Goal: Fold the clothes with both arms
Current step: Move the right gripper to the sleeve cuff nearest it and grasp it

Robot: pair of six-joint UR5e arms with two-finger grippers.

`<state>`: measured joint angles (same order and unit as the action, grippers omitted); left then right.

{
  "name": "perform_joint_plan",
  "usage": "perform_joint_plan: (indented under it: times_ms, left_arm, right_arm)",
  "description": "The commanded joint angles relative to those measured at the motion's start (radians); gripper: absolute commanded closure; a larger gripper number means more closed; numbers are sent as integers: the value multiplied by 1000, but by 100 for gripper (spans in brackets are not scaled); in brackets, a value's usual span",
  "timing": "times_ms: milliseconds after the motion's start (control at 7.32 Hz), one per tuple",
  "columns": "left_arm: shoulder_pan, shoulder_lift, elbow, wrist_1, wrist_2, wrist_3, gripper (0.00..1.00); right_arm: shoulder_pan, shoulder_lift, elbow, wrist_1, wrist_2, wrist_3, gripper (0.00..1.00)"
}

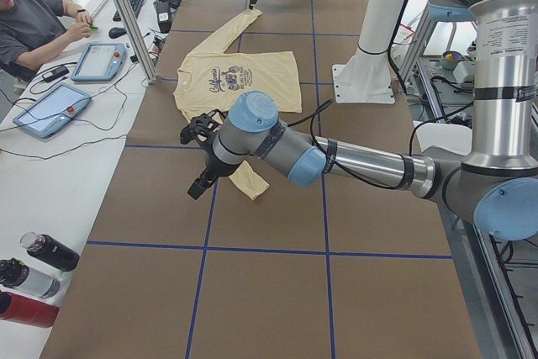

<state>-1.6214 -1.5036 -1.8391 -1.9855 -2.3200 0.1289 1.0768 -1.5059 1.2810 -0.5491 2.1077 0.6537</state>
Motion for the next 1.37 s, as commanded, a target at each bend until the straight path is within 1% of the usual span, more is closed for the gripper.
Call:
perform_joint_plan:
  times_ms: [0,137,273,547,683,820,956,1093,1230]
  left_arm:
    - [0,-1,0,0,-1,-2,0]
    - [0,-1,0,1,1,-2,0]
    - [0,-3,0,1,-1,-2,0]
    - [0,-6,1,2,1,-3,0]
    - [0,-9,1,2,1,-8,0]
    - [0,-9,1,2,1,-11,0]
    - [0,-9,1,2,1,-11,0]
    - [0,-9,3,2,1,-11,0]
    - [3,-9,4,2,2,-11,0]
  right_arm:
    - [0,9,27,-2,3,3,100]
    - [0,21,62,-14,8,4,100]
    - [0,50,75,-20,6,21,100]
    - [2,136,81,-31,5,143,100]
    - [2,192,96,-93,2,165,100]
    - [-1,257,127,-176,-1,226,100]
    - [-27,342,141,-266,-32,286,100]
    - [-100,421,144,-332,-116,335,100]
    - [-154,517,143,-432,-177,400,100]
